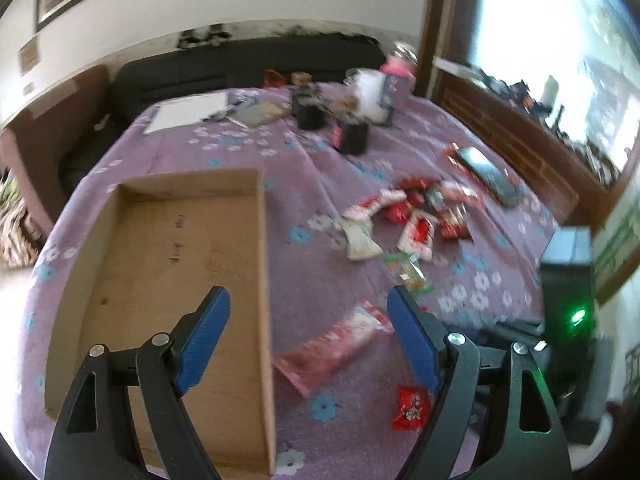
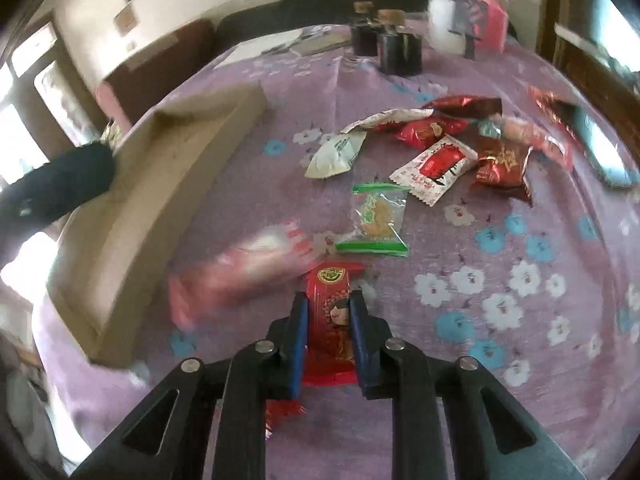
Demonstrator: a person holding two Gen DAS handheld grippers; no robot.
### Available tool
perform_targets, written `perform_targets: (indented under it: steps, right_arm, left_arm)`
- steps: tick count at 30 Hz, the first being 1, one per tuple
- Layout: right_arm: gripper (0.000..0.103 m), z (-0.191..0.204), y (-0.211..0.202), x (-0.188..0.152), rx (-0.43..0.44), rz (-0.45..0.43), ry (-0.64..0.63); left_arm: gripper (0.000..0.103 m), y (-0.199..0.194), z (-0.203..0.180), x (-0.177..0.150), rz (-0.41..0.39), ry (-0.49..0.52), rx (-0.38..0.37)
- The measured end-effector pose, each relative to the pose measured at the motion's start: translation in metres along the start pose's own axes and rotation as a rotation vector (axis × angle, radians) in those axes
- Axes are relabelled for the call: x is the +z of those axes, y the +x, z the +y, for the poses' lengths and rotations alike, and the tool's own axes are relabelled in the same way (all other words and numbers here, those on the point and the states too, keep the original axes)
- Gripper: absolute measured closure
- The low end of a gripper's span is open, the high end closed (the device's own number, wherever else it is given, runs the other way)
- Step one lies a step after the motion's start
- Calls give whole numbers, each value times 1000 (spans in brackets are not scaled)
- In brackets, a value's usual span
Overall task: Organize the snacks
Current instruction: 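Grasp the pink Hello Kitty candy with the left gripper while right holds red packet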
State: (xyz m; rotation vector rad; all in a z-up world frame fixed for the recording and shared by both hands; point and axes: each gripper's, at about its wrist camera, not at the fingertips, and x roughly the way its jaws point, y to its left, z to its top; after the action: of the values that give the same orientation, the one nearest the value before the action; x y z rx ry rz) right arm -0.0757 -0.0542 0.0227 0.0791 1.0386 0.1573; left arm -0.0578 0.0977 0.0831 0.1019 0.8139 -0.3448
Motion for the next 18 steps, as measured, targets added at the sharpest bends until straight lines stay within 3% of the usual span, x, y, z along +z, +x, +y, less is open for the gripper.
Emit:
perform_targets:
  steps: [4, 9, 12, 14, 16, 17, 18]
  right_arm:
    - [83, -28, -13, -13, -38, -11, 1]
    - [83, -57, -25, -22, -29, -11, 32]
    - [83, -60, -25, -21, -18, -13, 33]
    - [82, -59, -25, -22, -17, -17, 27]
    - [82, -60, -26, -23, -8, -19, 27]
    - [82, -61, -26, -23, -1, -19, 28]
    - [83, -60, -27, -25, 3, -20, 30]
  left_arm:
    - [22, 22, -25, -5, 50, 134, 1]
    - [22, 55, -47, -15, 144, 359, 59]
    - [22, 71, -51, -22, 212, 430, 100]
    - [24, 70, -50, -21, 219, 421, 80]
    - [58, 69, -44, -19, 261, 357, -13]
    - [81, 69, -41, -19, 288, 307, -82]
    - [81, 69, -43, -19, 294, 289, -87]
